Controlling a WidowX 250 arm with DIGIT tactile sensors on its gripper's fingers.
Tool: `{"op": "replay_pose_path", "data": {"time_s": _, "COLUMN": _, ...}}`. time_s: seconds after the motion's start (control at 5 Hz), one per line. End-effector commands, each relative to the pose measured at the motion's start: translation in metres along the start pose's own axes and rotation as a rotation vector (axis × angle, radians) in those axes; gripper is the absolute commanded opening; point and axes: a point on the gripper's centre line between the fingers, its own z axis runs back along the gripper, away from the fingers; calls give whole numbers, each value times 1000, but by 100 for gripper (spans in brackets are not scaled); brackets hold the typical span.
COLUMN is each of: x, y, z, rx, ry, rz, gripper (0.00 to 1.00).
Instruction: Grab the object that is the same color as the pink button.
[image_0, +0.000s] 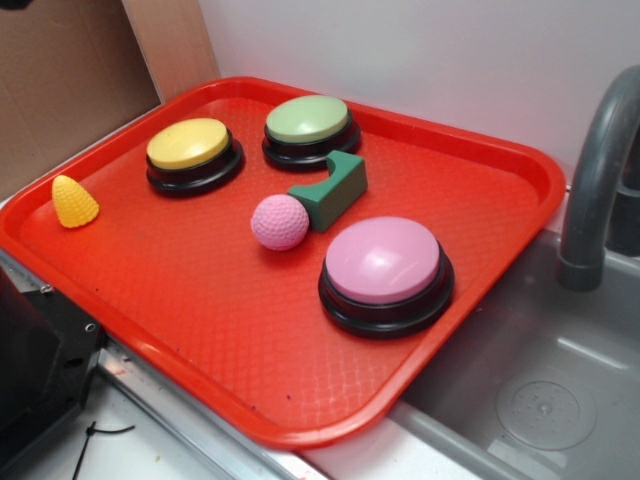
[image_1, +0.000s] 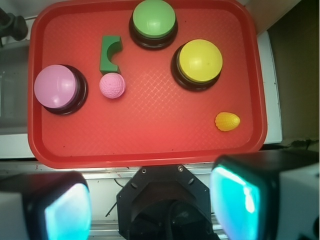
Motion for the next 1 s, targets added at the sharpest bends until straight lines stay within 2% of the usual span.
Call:
{"op": "replay_pose_path", "data": {"time_s": 0.0, "x": 0, "y": 0, "z": 0, "rx": 0, "ry": 0, "rz": 0, "gripper": 100}}
{"op": "replay_pose_path", "data": {"time_s": 0.4, "x": 18, "y": -10, "z": -35, "rx": 29, "ry": -51, "rz": 109, "gripper": 100}}
{"op": "replay_pose_path", "data": {"time_s": 0.6, "x": 29, "y": -13, "z": -59, "rx": 17, "ry": -110, "rz": 211, "gripper": 100}}
{"op": "replay_pose_path", "data": {"time_s": 0.8, "x": 42, "y": -24, "z": -85, "rx": 25, "ry": -142, "rz": 253, "gripper": 100}}
